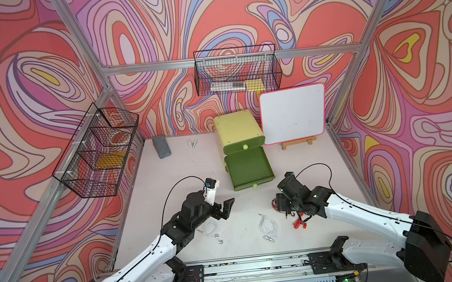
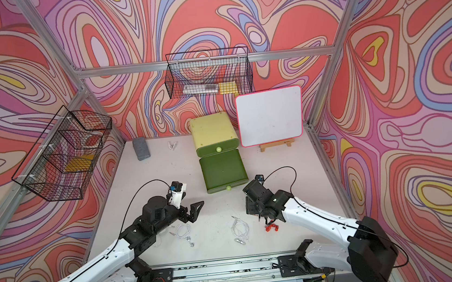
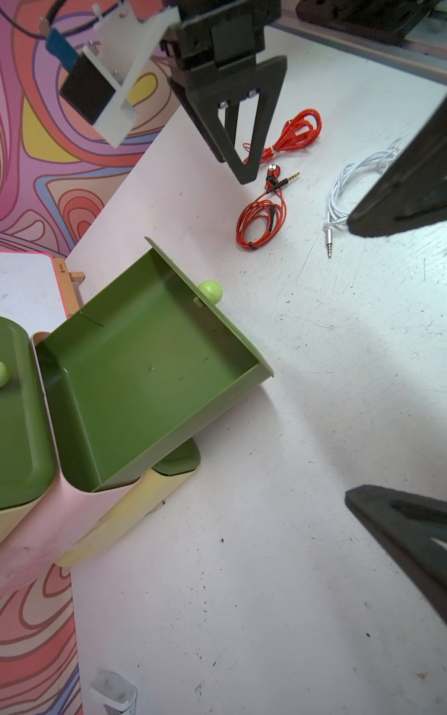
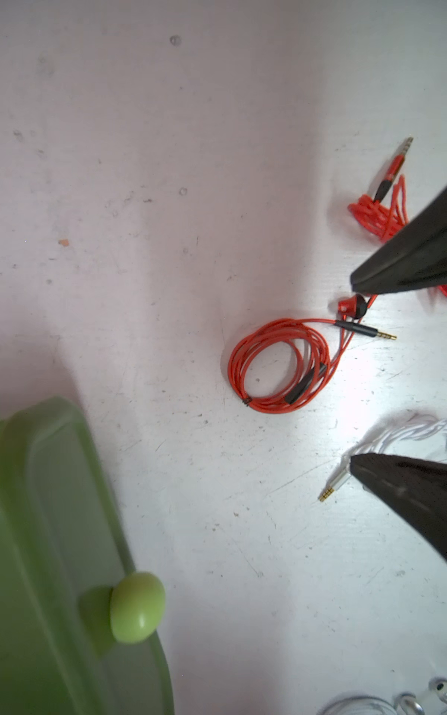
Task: Place the wired earphones into the drawer by color
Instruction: Pick up the wired earphones from the center of the board.
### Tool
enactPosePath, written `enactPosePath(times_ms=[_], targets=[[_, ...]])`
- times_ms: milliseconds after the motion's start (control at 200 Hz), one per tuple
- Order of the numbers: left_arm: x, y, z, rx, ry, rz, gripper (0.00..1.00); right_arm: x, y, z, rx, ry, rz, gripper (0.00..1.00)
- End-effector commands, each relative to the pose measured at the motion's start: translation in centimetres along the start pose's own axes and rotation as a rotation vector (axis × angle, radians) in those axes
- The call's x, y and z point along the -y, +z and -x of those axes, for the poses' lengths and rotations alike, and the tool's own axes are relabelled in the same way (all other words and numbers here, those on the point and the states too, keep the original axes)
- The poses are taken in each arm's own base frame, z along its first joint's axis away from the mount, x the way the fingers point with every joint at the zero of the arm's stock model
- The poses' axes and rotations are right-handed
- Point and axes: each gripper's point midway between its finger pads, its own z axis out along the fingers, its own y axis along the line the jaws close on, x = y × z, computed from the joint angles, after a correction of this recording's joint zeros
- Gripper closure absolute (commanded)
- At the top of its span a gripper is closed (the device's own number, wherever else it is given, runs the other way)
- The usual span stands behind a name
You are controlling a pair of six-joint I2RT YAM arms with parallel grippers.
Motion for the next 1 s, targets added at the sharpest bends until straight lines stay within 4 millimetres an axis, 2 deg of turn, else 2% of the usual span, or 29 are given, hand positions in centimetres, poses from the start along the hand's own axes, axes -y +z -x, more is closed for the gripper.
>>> enactPosePath(times_ms=[0, 170, 466, 991], targets=[[0.0, -0.1, 0.2, 0.011, 0.013, -0.007, 0.01, 0.5, 0.6, 0.3, -0.033, -0.015, -0.02, 0.33], [-0.1, -0.1, 0.2, 0.011, 0.015, 0.001, 0.01, 0.5, 2.2, 0.8, -0.065, -0.028, -0.018, 0.34], [-0.1, 0.3, -0.1, -0.002, 0.019, -0.001, 0.01, 0.5, 4.7, 1.1, -0.111, -0.018, -0.003, 0.44], [-0.2, 0.4, -0.2, -0.005, 0.021, 0.0, 0.01, 1.2, 6.3, 0.4, -0.169, -0.009, -0.016, 0.61]])
